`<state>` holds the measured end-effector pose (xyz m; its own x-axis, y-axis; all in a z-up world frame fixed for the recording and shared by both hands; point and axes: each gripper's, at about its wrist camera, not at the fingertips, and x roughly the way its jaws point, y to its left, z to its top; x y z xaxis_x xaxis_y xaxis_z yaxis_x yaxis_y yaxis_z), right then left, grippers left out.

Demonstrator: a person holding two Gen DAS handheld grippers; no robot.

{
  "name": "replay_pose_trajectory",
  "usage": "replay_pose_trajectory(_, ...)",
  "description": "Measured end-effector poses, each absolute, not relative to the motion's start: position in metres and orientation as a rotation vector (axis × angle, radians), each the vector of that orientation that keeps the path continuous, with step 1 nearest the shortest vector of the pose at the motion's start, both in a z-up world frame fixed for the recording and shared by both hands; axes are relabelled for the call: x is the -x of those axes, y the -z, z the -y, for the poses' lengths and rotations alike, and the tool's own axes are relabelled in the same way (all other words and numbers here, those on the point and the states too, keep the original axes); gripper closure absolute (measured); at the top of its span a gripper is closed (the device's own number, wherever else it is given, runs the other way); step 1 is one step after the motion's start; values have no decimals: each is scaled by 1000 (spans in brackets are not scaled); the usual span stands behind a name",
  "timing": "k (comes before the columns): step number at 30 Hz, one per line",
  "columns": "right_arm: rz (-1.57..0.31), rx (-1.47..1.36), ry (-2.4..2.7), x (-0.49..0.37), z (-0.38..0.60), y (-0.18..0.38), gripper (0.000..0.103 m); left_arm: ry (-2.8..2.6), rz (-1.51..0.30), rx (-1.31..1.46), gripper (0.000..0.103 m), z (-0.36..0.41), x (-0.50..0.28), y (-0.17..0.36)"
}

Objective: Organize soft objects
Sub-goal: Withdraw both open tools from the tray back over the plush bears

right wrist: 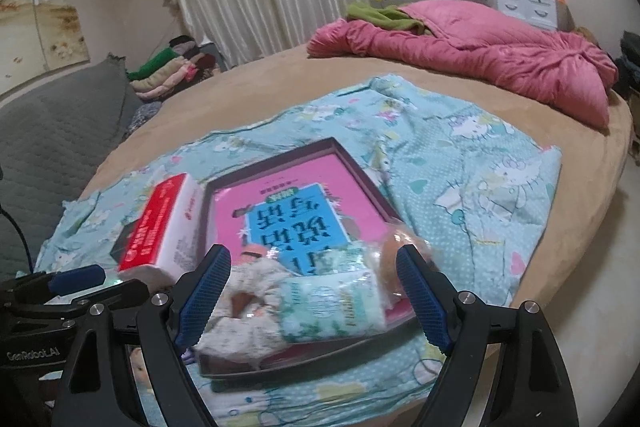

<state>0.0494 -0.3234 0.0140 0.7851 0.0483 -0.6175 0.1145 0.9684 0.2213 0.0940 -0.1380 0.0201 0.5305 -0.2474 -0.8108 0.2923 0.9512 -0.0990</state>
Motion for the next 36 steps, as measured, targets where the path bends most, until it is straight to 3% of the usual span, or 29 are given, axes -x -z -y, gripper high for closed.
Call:
replay_pose_trajectory(19, -636, -183, -76, -38, 272, -49, 17, 181, -884, 27, 20, 38, -87, -70)
replay_pose_trajectory(36, -672, -117, -202, -28, 201, -58, 17, 112, -895, 103, 20, -34, -75, -61)
